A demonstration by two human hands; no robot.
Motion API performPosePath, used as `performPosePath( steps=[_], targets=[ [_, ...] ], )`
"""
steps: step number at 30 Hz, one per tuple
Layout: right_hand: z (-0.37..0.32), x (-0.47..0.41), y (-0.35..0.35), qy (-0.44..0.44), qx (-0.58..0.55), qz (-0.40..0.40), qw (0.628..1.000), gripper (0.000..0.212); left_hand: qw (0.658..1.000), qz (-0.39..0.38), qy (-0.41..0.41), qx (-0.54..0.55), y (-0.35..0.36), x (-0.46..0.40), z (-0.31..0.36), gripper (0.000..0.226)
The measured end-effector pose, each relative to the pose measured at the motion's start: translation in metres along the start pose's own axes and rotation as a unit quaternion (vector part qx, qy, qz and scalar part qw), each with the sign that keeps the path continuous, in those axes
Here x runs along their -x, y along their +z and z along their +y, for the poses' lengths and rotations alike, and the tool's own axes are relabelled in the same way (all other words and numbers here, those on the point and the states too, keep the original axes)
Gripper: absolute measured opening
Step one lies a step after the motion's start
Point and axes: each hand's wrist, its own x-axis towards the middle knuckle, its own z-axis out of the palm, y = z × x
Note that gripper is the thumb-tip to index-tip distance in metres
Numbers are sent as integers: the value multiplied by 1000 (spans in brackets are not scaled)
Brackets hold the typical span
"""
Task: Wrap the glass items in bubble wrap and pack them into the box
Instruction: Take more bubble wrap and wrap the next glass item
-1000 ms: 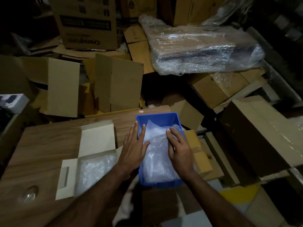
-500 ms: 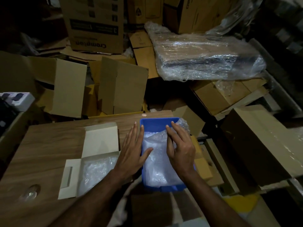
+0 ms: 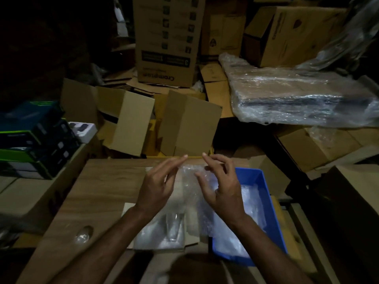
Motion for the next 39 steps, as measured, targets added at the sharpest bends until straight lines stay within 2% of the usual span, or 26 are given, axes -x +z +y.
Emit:
performPosePath(
  steps=[2, 4, 5, 7, 9, 10, 13, 15, 16, 18, 20, 21, 24, 25, 27, 29, 30, 33, 36, 38, 39],
  targets=[
    [-5, 0, 12, 31, -5, -51, 998, 58, 1000, 12, -3, 1, -19, 4, -7, 37],
    [-7, 2, 22, 101, -43, -107, 988, 66, 1000, 18, -6, 10, -38, 8, -10, 31],
    [-8, 2, 26, 157, -81, -149, 973, 74, 999, 20, -20, 23, -46, 10, -11, 30],
    [-10, 2, 35, 302, -198, -228, 904, 86, 993, 21, -84, 78, -58, 12, -13, 28],
    [-11, 2, 44, 397, -301, -264, 826, 79, 974, 30, -168, 152, -68, 12, -23, 25],
    [-12, 3, 50, 410, -322, -264, 812, 74, 961, 36, -209, 180, -72, 11, -31, 24],
    [-27, 2, 69, 417, -366, -216, 803, 52, 911, 37, -322, 256, -83, 13, -50, 25],
    [-41, -1, 77, 421, -409, -170, 792, 36, 891, 76, -374, 246, -83, 21, -57, 24],
    [-46, -3, 81, 413, -411, -160, 797, 40, 886, 110, -399, 207, -82, 27, -61, 23],
    [-46, -1, 90, 383, -369, -170, 830, 54, 872, 177, -438, 127, -78, 42, -61, 21],
    [-47, 2, 94, 367, -361, -178, 839, 54, 864, 174, -457, 117, -74, 59, -54, 12],
    [-47, 3, 95, 369, -373, -174, 834, 48, 855, 144, -473, 159, -73, 65, -49, 16],
    [-50, 3, 98, 389, -378, -158, 825, 34, 792, 69, -513, 324, -72, 72, -40, 50],
    [-50, 3, 98, 393, -372, -158, 826, 34, 790, 61, -502, 347, -73, 72, -41, 51],
    [-45, 4, 98, 385, -345, -175, 838, 40, 824, 44, -467, 317, -79, 71, -47, 47],
    [-41, 4, 94, 359, -293, -214, 860, 49, 855, 15, -433, 286, -88, 70, -54, 71],
    [-41, 2, 92, 342, -260, -234, 872, 53, 865, -5, -419, 278, -93, 68, -58, 77],
    [-43, -1, 88, 278, -132, -270, 912, 56, 878, -81, -394, 261, -109, 59, -61, 64],
    [-42, -5, 86, 242, -45, -287, 926, 41, 891, -137, -390, 188, -113, 54, -62, 52],
    [-40, -9, 83, 222, -20, -304, 926, 21, 914, -133, -374, 87, -113, 50, -61, 35],
    [-40, -13, 80, 213, -13, -312, 926, 14, 921, -119, -364, 74, -115, 49, -61, 24]
  ],
)
